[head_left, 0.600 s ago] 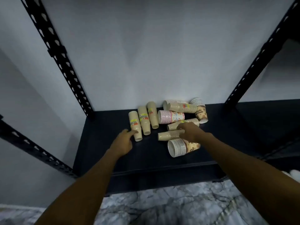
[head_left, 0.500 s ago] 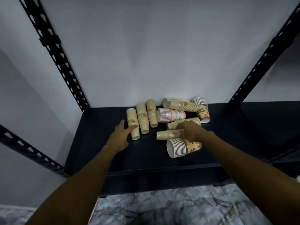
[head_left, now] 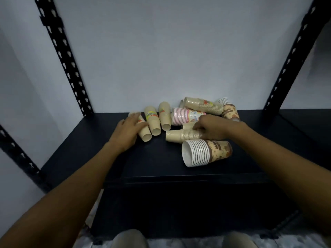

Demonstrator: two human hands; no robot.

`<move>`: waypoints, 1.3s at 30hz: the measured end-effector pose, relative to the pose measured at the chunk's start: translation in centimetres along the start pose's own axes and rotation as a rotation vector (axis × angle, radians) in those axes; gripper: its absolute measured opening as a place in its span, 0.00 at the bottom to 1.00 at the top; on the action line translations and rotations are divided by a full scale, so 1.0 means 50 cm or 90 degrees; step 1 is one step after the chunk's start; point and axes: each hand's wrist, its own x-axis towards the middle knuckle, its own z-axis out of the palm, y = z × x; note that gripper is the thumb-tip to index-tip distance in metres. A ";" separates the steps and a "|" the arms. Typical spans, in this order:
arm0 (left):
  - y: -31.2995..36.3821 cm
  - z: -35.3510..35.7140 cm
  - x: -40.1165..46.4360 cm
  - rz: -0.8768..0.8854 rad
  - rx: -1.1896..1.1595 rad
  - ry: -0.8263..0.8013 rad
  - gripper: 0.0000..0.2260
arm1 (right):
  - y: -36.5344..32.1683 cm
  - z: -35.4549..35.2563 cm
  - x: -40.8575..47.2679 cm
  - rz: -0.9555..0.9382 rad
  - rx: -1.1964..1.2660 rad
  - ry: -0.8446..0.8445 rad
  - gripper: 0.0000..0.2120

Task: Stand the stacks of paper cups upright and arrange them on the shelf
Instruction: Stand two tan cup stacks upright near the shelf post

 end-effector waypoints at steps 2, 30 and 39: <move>0.011 0.000 -0.021 -0.020 0.005 0.026 0.28 | -0.003 0.002 -0.015 -0.011 -0.006 0.029 0.22; 0.241 -0.134 -0.151 -0.286 -0.633 0.235 0.18 | -0.164 0.067 -0.265 0.014 0.753 0.546 0.18; 0.239 -0.034 -0.187 -0.304 -0.645 0.093 0.29 | -0.185 0.161 -0.211 0.065 0.768 0.471 0.17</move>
